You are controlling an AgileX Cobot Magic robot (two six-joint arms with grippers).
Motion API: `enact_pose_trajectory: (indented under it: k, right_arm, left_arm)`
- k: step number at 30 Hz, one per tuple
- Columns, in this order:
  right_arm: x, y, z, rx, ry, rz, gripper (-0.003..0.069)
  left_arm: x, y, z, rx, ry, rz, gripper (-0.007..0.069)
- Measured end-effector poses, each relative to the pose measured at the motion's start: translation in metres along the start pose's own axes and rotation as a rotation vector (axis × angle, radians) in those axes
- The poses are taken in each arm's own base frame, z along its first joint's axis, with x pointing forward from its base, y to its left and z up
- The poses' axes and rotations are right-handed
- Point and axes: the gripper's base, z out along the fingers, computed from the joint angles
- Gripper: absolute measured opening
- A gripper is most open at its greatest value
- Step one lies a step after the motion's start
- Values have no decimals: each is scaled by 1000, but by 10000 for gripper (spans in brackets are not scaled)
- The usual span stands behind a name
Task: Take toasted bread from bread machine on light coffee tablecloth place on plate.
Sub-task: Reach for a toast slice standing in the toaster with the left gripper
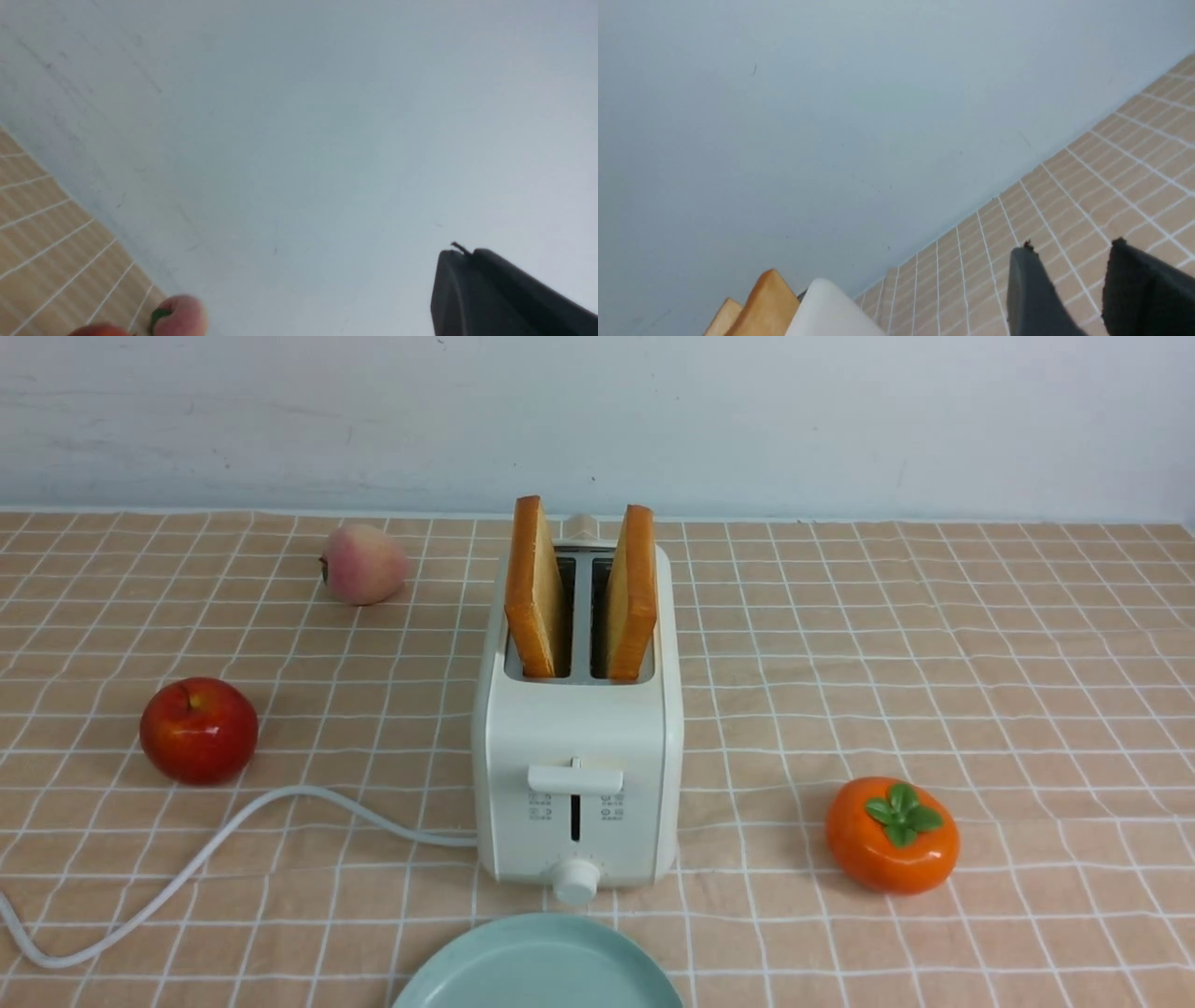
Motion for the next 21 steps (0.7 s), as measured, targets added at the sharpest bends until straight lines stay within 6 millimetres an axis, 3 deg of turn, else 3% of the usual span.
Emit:
enact_pose_trajectory:
  k: [4, 5, 6, 8, 9, 11, 13, 15, 20, 21]
  right_arm:
    - [-10, 1, 0, -8, -105, 58, 239]
    - [-17, 5, -1, -25, -132, 104, 230]
    - [-18, 6, -1, -28, -130, 115, 227]
    - [-36, 30, -2, -90, -83, 134, 174]
    - [-39, 32, -3, -97, -91, 135, 168]
    - [-61, 64, -6, -141, 35, 62, 59]
    - [-65, 72, -4, -133, 112, 27, 20]
    - [-75, 90, 9, -80, 304, -30, -16]
    - [-66, 99, 39, 39, 705, -120, -14]
    - [-66, 100, 41, 39, 718, -125, -14]
  left_arm:
    - [-18, -23, 4, 65, -52, -15, -14]
    - [-30, -41, 5, 107, -61, -28, -14]
    - [-31, -43, 6, 112, -60, -30, -14]
    - [-46, -74, 11, 145, 9, -20, -14]
    - [-49, -79, 13, 149, 16, -12, -14]
    - [-50, -105, 34, 107, 205, 98, -14]
    - [-44, -111, 47, 65, 339, 170, -14]
    - [-27, -115, 80, -47, 624, 296, -14]
    - [18, -93, 136, -286, 1094, 350, -14]
    - [19, -94, 139, -291, 1112, 351, -14]
